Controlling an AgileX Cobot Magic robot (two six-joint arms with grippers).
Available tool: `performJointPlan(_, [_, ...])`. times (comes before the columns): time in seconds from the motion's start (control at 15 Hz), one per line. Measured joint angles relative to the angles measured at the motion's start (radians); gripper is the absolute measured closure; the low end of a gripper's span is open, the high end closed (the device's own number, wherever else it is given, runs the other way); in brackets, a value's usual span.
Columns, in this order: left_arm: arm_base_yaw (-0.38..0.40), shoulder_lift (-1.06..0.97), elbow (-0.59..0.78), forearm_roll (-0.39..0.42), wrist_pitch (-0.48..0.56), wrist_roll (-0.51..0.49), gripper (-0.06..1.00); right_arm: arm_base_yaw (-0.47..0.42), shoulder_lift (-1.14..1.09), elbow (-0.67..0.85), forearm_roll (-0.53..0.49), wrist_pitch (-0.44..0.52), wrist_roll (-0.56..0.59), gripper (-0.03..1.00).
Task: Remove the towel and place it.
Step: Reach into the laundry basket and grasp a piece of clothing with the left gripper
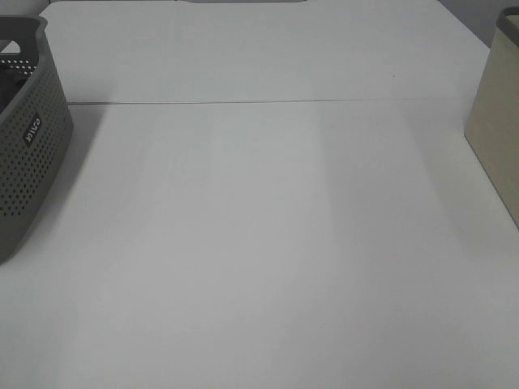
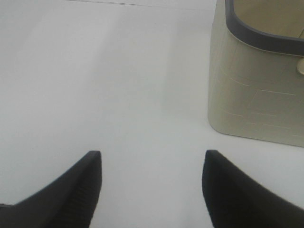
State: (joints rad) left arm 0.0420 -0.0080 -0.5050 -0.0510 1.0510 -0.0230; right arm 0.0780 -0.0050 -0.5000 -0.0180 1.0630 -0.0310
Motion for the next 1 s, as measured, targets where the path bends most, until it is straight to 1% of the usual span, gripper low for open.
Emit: performJointPlan(1.0, [0.0,0.0,0.0,0.0,0.0,0.0,-0.05,0.0,0.0,0.0,0.0,0.0,0.0,0.36])
